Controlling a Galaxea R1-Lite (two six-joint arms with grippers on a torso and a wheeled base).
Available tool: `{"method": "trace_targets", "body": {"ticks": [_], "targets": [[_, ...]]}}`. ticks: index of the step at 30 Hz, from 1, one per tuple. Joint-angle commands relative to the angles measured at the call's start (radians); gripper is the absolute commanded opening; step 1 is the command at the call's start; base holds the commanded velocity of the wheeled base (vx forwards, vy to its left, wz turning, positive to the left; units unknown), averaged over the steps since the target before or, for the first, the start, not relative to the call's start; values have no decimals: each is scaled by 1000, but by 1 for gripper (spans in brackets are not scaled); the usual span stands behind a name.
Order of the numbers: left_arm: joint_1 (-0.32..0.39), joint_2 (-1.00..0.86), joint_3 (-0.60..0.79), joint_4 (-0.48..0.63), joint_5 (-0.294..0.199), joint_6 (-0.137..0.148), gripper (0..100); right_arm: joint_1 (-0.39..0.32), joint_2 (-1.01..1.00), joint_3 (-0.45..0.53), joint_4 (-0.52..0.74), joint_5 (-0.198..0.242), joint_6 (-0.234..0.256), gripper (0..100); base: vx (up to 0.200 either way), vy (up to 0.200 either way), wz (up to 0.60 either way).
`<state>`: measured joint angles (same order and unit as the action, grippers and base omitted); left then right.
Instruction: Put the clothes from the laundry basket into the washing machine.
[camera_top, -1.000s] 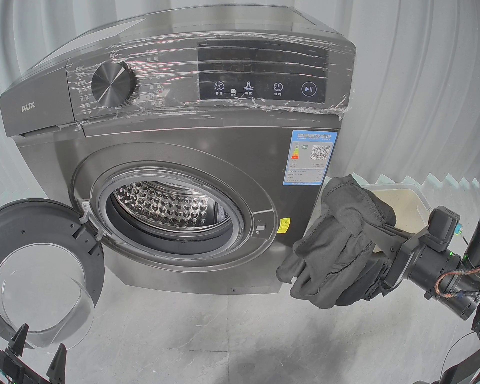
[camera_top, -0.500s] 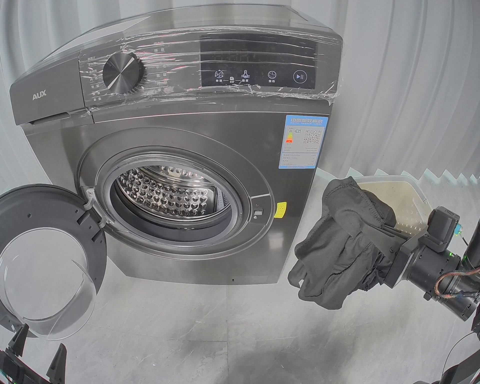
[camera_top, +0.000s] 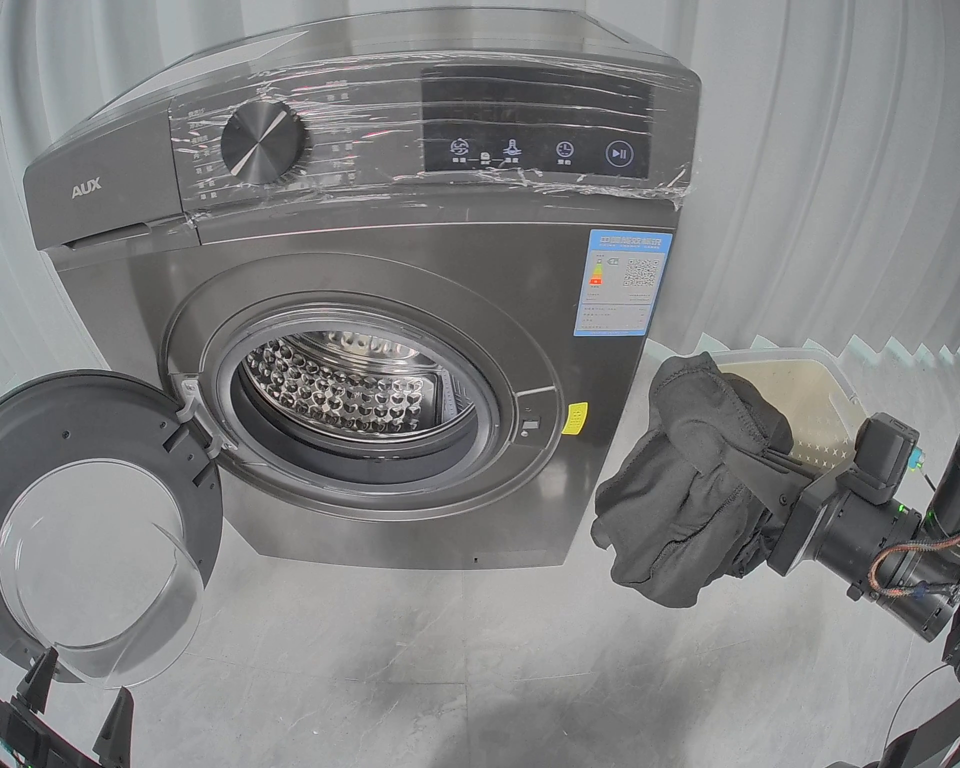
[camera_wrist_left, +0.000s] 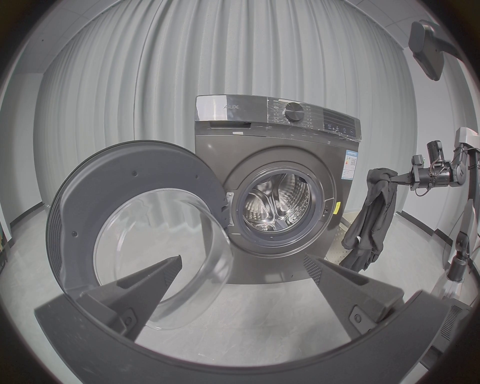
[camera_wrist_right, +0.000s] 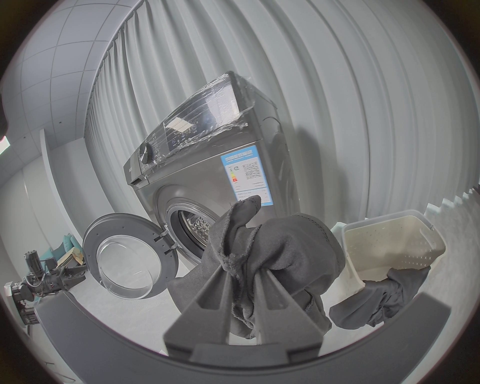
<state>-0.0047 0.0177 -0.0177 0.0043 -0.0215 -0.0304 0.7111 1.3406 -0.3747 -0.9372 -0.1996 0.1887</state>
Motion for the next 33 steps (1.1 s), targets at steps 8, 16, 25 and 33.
{"method": "trace_targets", "body": {"ticks": [8, 16, 25, 33], "targets": [[0, -16, 15, 0, 0, 0, 100, 1, 2, 0, 0, 0, 0, 0, 0, 175, 0], [0, -16, 15, 0, 0, 0, 100, 1, 2, 5, 0, 2, 0, 0, 0, 0, 0], [2, -16, 15, -1, -3, 17, 100, 1, -3, 3, 0, 2, -2, 0, 0, 0, 0], [2, -18, 15, -1, -3, 27, 100, 2, 5, -1, -2, 14, -6, 0, 0, 0, 0]]}}
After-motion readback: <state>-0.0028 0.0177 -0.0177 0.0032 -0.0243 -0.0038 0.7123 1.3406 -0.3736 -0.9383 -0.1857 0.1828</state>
